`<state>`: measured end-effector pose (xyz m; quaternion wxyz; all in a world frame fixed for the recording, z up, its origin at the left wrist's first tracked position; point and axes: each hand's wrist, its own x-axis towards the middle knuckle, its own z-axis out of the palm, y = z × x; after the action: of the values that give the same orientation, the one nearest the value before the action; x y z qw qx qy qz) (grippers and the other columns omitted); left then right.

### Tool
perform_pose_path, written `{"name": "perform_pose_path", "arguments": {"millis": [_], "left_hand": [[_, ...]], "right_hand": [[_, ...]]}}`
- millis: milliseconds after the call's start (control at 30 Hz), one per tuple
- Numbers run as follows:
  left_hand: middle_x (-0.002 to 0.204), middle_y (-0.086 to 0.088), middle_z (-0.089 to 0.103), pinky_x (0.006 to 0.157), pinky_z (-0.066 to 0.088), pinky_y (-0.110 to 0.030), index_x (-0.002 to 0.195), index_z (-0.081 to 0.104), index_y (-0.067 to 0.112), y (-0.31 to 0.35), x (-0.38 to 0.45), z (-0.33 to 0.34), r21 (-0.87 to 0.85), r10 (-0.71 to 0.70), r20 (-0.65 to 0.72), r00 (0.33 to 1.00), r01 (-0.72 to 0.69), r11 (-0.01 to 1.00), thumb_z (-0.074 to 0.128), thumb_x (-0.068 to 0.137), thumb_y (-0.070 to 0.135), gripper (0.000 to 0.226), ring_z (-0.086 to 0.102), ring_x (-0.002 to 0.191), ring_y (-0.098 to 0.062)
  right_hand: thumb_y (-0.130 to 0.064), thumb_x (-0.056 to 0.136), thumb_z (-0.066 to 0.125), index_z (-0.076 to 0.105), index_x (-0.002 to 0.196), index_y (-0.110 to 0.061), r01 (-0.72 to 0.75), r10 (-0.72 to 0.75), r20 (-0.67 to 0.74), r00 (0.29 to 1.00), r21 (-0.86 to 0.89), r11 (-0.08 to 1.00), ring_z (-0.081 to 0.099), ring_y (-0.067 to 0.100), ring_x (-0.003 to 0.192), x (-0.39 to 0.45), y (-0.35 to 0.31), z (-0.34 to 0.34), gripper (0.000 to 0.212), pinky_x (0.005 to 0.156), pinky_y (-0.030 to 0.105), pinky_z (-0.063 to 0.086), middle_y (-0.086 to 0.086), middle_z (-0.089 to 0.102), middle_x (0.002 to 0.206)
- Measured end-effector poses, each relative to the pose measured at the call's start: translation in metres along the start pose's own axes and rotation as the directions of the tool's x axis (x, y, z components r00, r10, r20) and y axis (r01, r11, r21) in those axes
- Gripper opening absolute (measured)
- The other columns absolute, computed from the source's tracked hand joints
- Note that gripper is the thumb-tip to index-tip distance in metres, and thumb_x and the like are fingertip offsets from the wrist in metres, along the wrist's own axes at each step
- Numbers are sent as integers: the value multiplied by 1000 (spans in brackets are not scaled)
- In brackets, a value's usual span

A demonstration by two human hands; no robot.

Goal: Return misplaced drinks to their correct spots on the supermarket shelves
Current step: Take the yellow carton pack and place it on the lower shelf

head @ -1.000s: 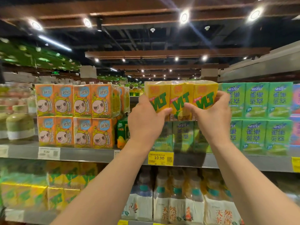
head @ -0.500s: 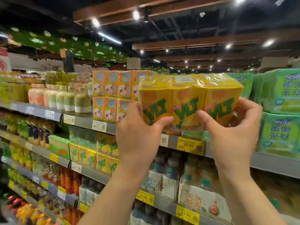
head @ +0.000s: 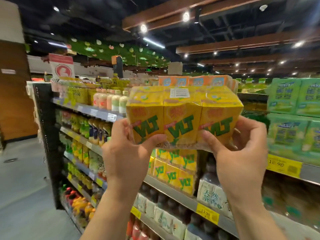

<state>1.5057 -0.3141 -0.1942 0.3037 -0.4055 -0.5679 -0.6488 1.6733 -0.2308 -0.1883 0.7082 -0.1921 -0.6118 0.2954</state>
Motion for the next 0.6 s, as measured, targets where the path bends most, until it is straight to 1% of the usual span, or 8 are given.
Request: {"name": "perform_pose_path", "arguments": {"millis": [33,100,167,233,367,467,533,600], "left_hand": [[70,0,69,53,49,-35,96,55,14,-14,6,-10,4,2,-5,1000,-2,1000,75,61,70,68,66,60,-24],[72,-1,70,54,52,-42,97,55,16,-43,18,-30,14,20,-9,1000,-19,1000,72,61,73,70,68,62,-23],[74,-3,71,51,52,-42,99,55,15,-72,31,-50,35,44,4,999,-44,998,72,62,71,69,68,62,-24],[75,3,71,51,52,-38,101,56,15,-98,44,-70,68,52,20,998,-54,996,74,62,68,68,68,61,-22],[75,11,67,50,54,-34,102,58,14,-151,65,-107,123,57,65,996,-64,990,81,58,64,70,69,59,-20],[76,19,62,48,54,-30,101,57,16,-192,78,-128,124,51,128,990,-67,990,76,61,65,66,67,58,-16],[77,26,61,49,52,-25,100,56,21,-218,84,-137,106,3,177,984,-22,994,79,62,59,59,65,58,-8],[75,25,64,53,55,-32,96,54,28,-244,88,-141,91,-107,224,969,88,992,84,63,53,51,64,58,-4]], "right_hand": [[-24,68,86,53,107,-32,-12,12,11,1000,4,1000,68,4,91,-6,-1,16,52,78,23,54,-16,69,96],[-25,67,85,51,100,-37,-36,36,34,999,12,999,68,0,90,-19,-2,47,49,78,22,54,-22,70,93],[-22,68,86,51,97,-37,-54,53,45,998,16,998,67,-4,88,-31,-2,78,48,77,19,53,-31,68,92],[-24,68,87,52,95,-38,-52,52,34,998,-13,999,67,-4,84,-45,-2,109,47,74,16,51,-33,67,90],[-19,67,89,55,93,-33,-86,86,12,996,-17,996,67,-3,78,-78,5,168,44,65,9,47,-28,70,87],[-17,68,88,58,97,-29,-132,133,19,991,-17,991,68,-1,79,-101,16,209,43,66,12,50,-19,72,87],[-16,69,87,58,97,-25,-155,157,24,987,-56,986,67,-1,77,-112,25,233,42,64,13,49,-13,72,84],[-17,69,87,56,93,-24,-174,179,31,983,-109,979,65,-2,73,-118,35,256,40,61,12,47,-12,70,83]]}}
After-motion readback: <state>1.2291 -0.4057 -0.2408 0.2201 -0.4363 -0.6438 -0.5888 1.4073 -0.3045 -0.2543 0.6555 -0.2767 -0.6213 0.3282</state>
